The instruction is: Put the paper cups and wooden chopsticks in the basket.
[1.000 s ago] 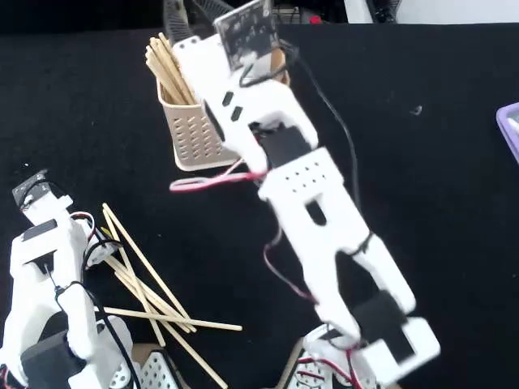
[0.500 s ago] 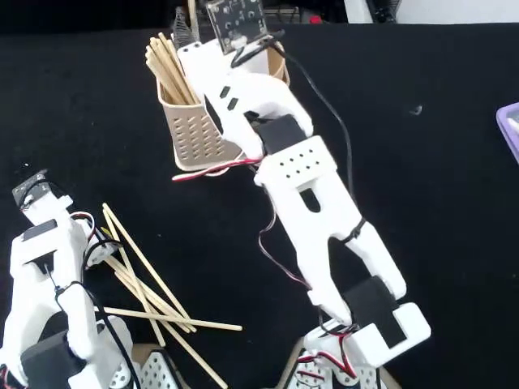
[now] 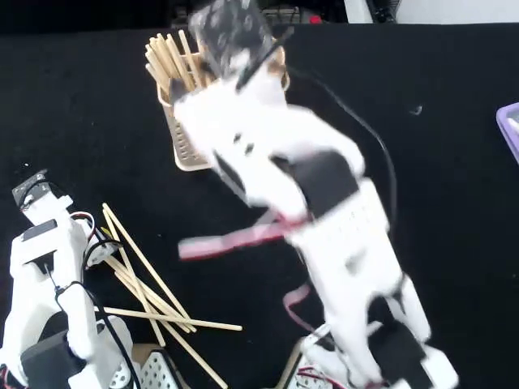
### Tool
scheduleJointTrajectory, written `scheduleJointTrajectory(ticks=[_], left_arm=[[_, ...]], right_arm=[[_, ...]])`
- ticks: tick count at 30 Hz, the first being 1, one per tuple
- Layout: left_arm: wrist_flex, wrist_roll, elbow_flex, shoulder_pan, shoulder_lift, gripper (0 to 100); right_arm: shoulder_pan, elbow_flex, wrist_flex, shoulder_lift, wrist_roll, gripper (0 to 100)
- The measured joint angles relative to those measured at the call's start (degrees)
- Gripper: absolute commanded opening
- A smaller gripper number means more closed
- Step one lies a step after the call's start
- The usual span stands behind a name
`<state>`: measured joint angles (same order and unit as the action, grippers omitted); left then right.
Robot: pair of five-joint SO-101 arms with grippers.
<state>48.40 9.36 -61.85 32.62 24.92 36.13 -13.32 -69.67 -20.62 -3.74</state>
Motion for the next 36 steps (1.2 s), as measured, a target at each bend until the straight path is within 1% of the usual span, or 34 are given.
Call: scheduleJointTrajectory(ticks=[3, 6, 8, 10, 13, 16, 19, 25, 29, 36], left_arm=[[0.0, 0.0, 0.0, 0.0, 0.0, 20], [0.0, 0.0, 0.0, 0.0, 0.0, 20], [0.0, 0.0, 0.0, 0.0, 0.0, 20], [0.0, 0.0, 0.0, 0.88, 0.0, 20], [0.0, 0.0, 1.32, 3.43, -0.09, 20], [0.0, 0.0, 3.78, 7.21, -0.18, 20], [0.0, 0.0, 5.1, 10.02, -0.18, 20], [0.0, 0.0, 6.77, 13.98, -0.18, 20], [0.0, 0.0, 9.67, 18.11, -0.18, 20], [0.0, 5.71, 13.71, 28.4, -0.18, 20]], right_arm=[[3.52, 6.42, -6.51, -4.92, 0.0, 13.8], [9.05, 18.55, -6.07, -9.41, -0.09, 13.9], [11.43, 29.36, -1.85, -13.01, -1.23, 13.9], [11.87, 40.35, 4.57, -16.26, -3.87, 15.3], [12.84, 54.77, 13.54, -19.34, -6.07, 25.0], [14.77, 63.65, 15.82, -19.43, -5.98, 31.7], [18.46, 67.87, 16.97, -18.73, -1.85, 33.0], [27.08, 68.48, 22.33, -13.63, 6.68, 33.2], [31.38, 68.75, 27.6, -9.23, 11.43, 33.2], [32.7, 68.84, 35.78, -0.26, 16.09, 33.2]])
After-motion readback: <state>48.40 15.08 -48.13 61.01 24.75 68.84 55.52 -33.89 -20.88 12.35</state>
